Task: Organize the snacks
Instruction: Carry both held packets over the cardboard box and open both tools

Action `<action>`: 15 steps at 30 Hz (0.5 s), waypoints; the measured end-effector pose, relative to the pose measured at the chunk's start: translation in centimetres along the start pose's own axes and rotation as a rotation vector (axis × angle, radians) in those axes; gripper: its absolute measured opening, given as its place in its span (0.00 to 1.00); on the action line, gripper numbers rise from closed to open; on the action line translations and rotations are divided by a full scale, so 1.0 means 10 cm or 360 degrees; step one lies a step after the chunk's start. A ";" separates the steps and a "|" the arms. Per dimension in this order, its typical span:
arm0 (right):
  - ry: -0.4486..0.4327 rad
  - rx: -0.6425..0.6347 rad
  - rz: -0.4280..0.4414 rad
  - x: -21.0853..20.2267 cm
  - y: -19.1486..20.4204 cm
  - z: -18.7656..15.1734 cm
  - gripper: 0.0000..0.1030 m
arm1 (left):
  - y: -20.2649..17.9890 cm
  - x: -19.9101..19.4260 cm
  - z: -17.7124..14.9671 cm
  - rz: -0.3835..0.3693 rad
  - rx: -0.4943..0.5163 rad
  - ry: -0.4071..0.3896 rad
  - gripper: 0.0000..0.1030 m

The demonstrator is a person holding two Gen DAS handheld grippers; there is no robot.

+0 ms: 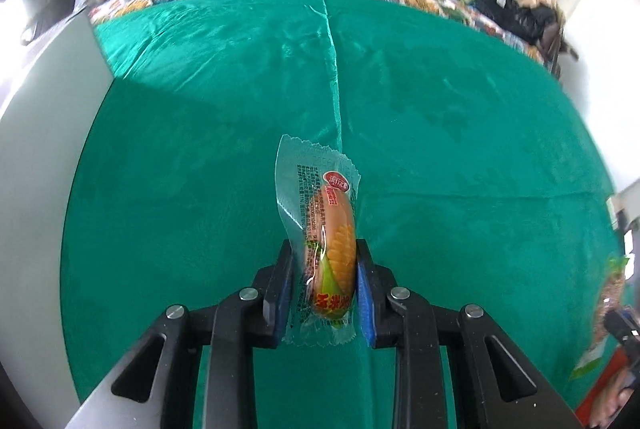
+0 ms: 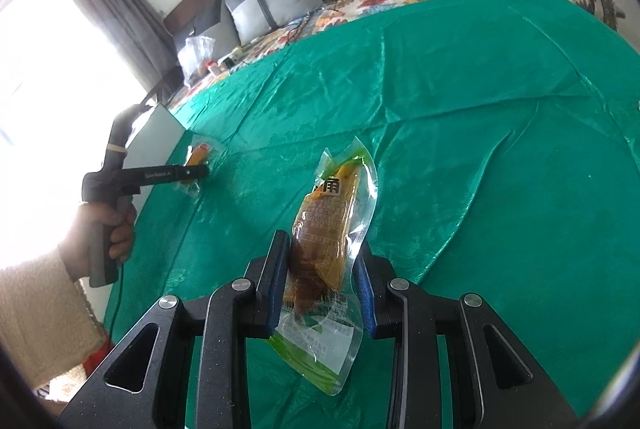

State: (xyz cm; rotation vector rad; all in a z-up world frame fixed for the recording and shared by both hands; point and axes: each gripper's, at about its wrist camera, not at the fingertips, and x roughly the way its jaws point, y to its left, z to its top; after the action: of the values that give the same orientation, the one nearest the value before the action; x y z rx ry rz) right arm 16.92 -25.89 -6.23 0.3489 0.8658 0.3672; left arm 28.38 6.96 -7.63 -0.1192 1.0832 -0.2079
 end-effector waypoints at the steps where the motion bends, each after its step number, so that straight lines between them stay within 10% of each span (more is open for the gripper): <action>1: -0.0010 -0.0006 0.0006 -0.03 0.03 0.00 0.31 | 0.04 -0.12 -0.08 -0.0043 -0.0057 -0.0024 0.26; 15: -0.0071 -0.0222 0.0250 -0.35 1.14 0.16 0.31 | 0.94 -2.22 -0.86 -0.0287 -0.0399 -0.0398 0.26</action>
State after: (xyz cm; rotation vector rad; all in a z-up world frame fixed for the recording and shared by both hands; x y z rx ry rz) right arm 14.14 -17.65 2.03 0.2952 0.7665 0.5603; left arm 11.81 21.15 5.67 -0.4575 0.8450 -0.2120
